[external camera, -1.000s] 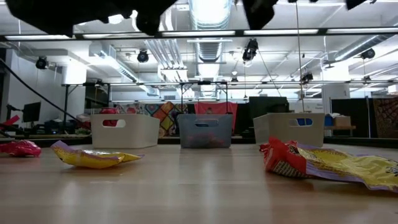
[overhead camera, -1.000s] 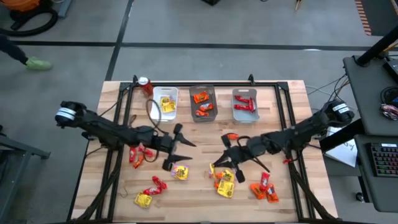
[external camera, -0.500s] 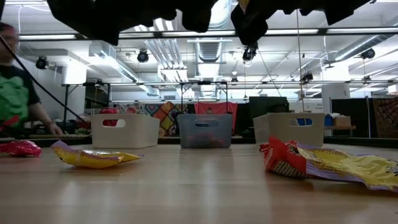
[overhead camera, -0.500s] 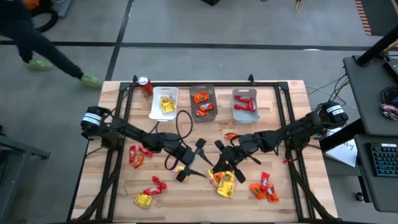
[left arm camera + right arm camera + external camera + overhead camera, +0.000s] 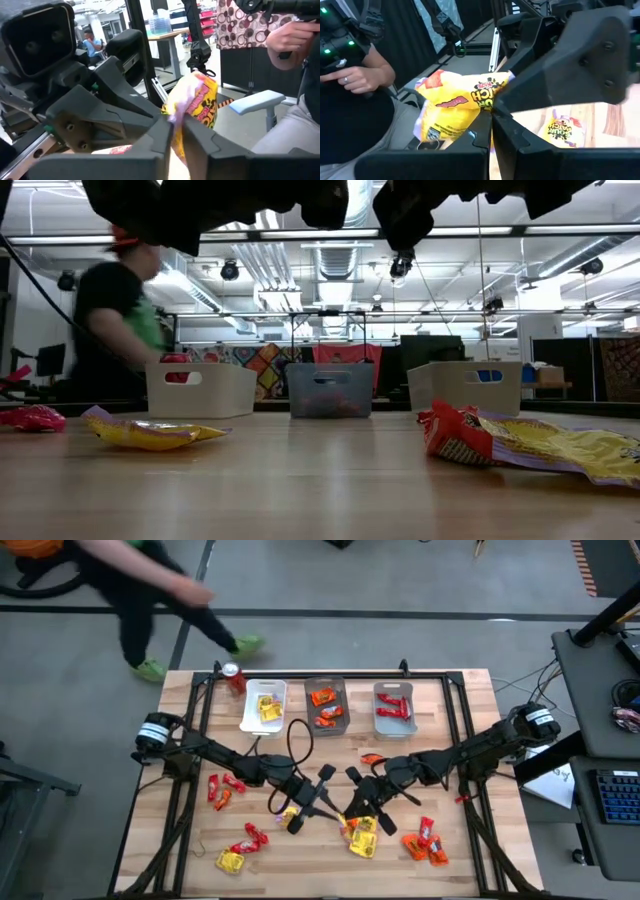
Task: Sort candy
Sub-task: Put the yellow candy into the white bin
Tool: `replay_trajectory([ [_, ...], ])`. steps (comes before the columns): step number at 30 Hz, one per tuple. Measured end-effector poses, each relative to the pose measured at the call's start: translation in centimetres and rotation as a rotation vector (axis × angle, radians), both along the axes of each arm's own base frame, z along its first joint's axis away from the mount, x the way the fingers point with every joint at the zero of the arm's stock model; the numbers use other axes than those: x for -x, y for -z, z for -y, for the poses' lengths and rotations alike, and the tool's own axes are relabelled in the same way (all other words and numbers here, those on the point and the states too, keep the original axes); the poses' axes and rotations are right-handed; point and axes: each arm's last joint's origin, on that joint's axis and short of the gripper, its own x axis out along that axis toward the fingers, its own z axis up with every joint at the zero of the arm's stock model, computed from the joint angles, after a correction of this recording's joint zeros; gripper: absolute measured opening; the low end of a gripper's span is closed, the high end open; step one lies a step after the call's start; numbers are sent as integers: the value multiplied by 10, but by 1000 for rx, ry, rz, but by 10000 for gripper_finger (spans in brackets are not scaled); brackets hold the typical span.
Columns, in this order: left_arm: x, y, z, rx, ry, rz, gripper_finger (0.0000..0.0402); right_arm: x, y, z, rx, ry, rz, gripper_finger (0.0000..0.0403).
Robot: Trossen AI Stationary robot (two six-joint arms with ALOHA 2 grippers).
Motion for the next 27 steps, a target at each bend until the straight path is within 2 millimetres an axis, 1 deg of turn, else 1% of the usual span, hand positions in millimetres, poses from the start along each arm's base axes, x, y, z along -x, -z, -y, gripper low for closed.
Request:
replay_trajectory([
  [1,0,0,0,0,0,0,10,0,0,0,1,2,0,9],
  [5,0,-1,0,0,-1,1,7,0,0,1,-21,20,-13,10],
  [8,3,-3,-1,-1,-4,-3,2,0,-2,2,-42,33,-22,22],
  [14,10,-11,-3,-15,-13,-69,0,2,-8,9,-76,69,-35,81],
  [17,16,-15,-5,-35,-49,-142,0,4,-11,15,-81,136,-55,115],
  [22,34,-27,-13,-93,-187,-277,0,11,-11,22,-28,267,-128,159],
  [24,46,-32,-18,-141,-287,-358,0,16,-12,25,-10,345,-154,169],
  [27,69,-42,-30,-242,-498,-471,0,21,-11,29,9,451,-200,177],
])
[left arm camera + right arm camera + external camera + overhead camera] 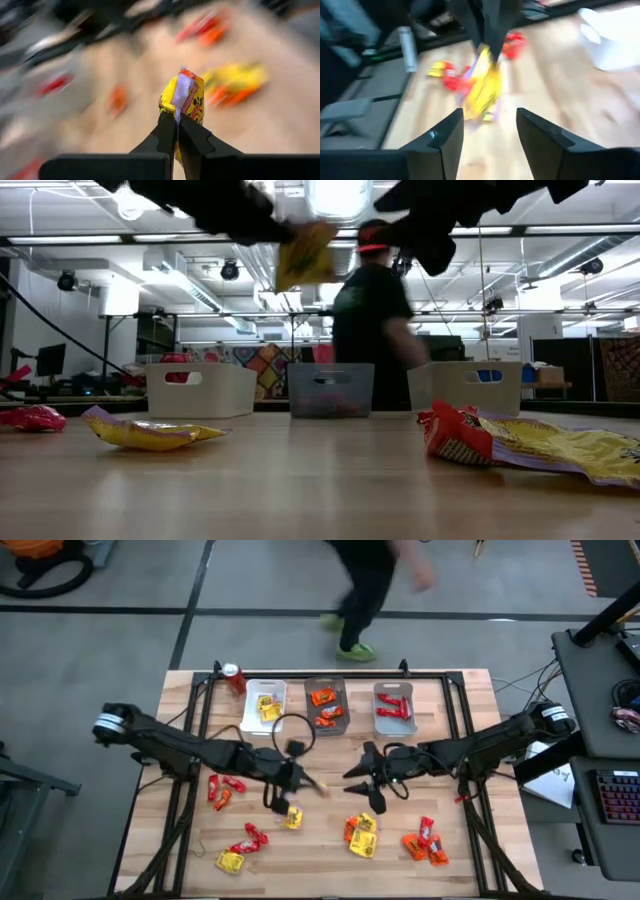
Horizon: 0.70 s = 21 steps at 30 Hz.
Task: Sort candy
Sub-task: Put the yellow candy into the white bin
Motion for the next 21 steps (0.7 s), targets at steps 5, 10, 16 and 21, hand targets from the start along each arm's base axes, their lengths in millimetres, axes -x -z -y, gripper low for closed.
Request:
replay_trajectory([
  [5,43,-14,-29,-146,-326,-148,0,2,-1,2,19,48,-7,180],
  [10,78,-26,-69,-133,-573,-230,0,2,0,2,23,50,-7,180],
  [16,103,-20,-131,49,-724,-301,0,2,-1,2,32,47,-2,180],
  [21,120,-7,-183,312,-757,-299,0,2,-1,2,32,47,-2,180],
])
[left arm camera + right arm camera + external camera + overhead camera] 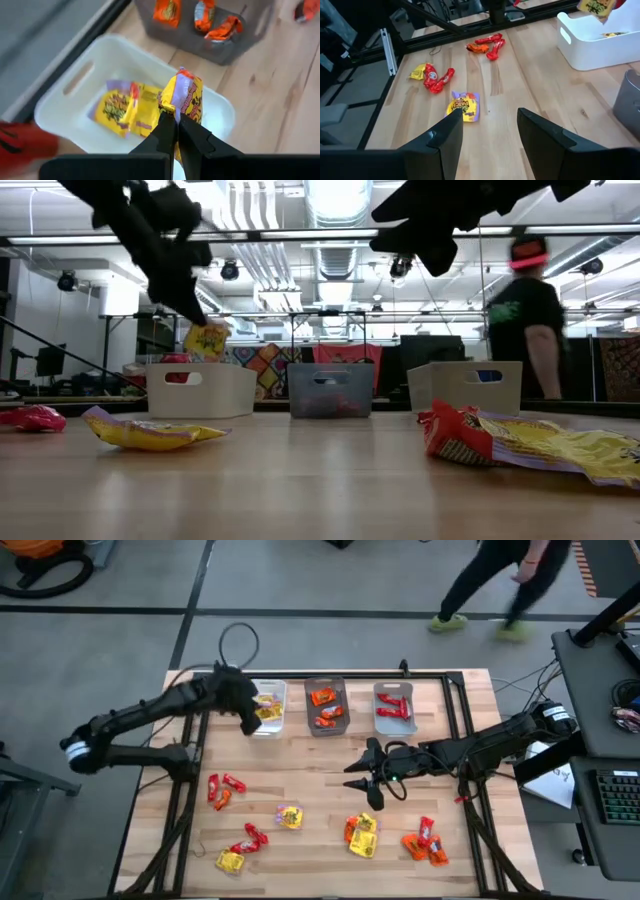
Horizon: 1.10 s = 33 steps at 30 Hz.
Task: Sort candy
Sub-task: Put the yellow candy into the white bin, then put the red chocolate into the gray bin
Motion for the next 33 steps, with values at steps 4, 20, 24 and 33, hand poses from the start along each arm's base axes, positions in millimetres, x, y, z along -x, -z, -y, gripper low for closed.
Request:
replay_trajectory([
  [4,9,16,-30,135,-88,5,0,0,0,0,0,0,0,180],
  [20,-4,53,-54,194,-111,-111,34,1,2,0,3,-1,-23,180],
  [24,-3,50,-53,167,-119,-117,62,1,3,0,-6,4,-31,180],
  [33,0,42,-50,152,-131,-90,103,1,3,0,-6,4,-31,180],
])
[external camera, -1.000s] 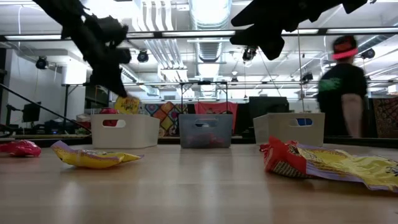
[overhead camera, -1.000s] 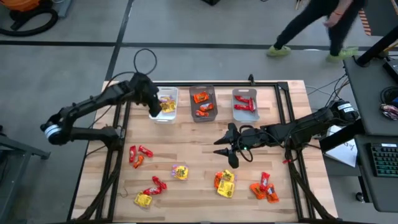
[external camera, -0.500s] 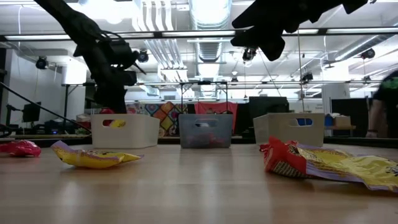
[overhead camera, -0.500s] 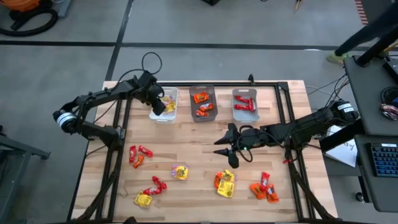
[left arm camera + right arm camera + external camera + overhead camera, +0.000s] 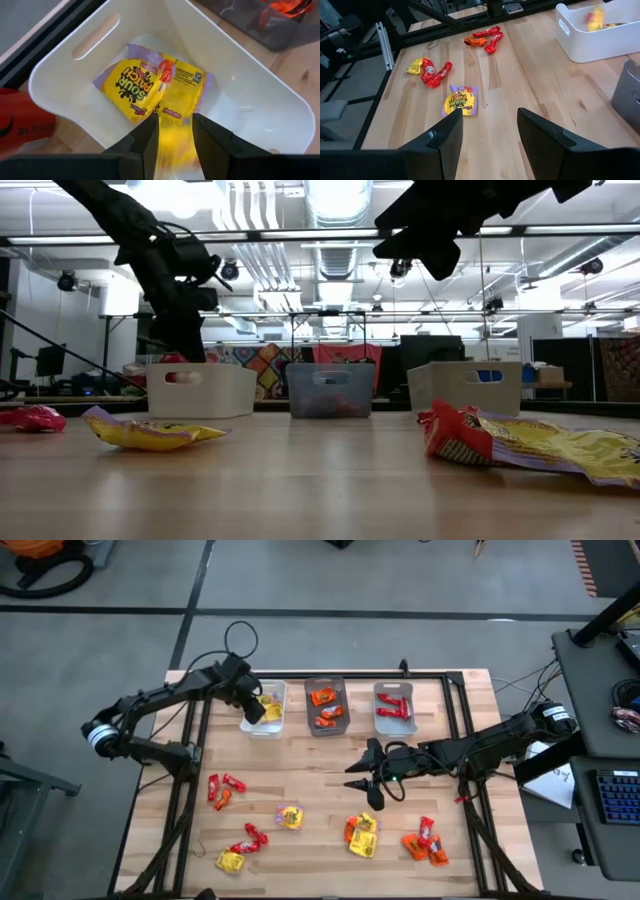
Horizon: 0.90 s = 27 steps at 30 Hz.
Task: Sort candy
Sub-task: Put the red chocolate into the gray bin
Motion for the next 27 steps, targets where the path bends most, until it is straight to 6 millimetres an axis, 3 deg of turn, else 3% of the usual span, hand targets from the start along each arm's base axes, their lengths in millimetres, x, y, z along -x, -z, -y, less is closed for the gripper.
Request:
replay_trajectory([
  [6,4,-12,7,-20,-18,43,105,0,0,0,-13,5,-1,180],
  [10,1,-25,22,-8,37,130,105,0,1,0,-62,23,-13,180],
  [19,-22,-54,90,-112,270,402,105,5,8,-4,-309,37,-134,180],
  [27,-32,-61,146,-257,323,460,105,18,17,-18,-466,105,-374,178],
])
